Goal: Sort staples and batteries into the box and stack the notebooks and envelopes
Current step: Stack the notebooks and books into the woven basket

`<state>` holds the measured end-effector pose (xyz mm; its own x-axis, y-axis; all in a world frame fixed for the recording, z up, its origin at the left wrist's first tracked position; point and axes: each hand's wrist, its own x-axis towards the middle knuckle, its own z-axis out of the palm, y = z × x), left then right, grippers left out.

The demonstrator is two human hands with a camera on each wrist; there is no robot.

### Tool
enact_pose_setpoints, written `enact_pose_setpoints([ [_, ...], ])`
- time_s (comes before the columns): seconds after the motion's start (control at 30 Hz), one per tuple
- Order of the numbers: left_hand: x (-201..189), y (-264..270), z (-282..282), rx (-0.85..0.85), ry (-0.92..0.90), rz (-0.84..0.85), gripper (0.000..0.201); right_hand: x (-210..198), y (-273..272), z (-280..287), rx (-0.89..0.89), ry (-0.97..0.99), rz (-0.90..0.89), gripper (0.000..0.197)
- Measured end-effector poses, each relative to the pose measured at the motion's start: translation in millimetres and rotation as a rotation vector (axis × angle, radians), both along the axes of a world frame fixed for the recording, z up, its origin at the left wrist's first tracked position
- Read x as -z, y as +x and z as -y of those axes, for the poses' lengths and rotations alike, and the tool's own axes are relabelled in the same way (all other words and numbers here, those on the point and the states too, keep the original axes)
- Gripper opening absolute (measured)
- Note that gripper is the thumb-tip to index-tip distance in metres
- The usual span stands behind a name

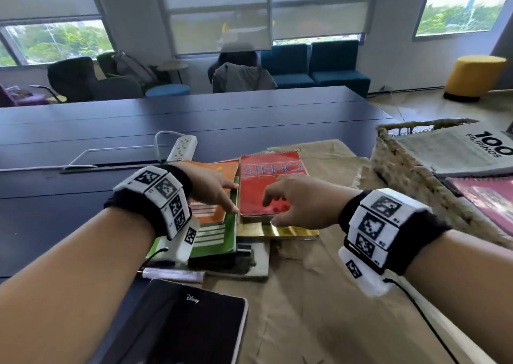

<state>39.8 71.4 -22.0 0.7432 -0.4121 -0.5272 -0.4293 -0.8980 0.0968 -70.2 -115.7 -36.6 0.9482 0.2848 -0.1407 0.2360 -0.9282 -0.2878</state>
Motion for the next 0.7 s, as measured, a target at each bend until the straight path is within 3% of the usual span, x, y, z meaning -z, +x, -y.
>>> enact_pose_setpoints([
  [0.13,-4.7,-1.0,-3.4,-0.012,-0.017,-0.024,0.083,4.4,0.5,-25.6,-0.113,0.045,0.010,0.025],
  [0.2,-3.5,-1.2,-5.0,-0.012,-0.033,-0.020,0.082,7.9,-0.9,-39.9,-0.149,0.067,-0.026,0.027],
  [0.3,-1.0,-3.0,-9.2,-0.002,-0.069,-0.007,0.080,16.6,0.9,-53.9,-0.137,0.024,-0.066,0.036],
  [0.4,0.6,-1.8,-16.1,-0.004,-0.119,-0.019,0.078,21.4,6.0,-56.5,-0.097,0.011,-0.091,0.022],
  [0.7,-4.8,7.8,-53.8,-0.156,-0.472,-0.270,0.060,17.8,13.1,-48.0,-0.012,0.151,-0.226,0.011],
])
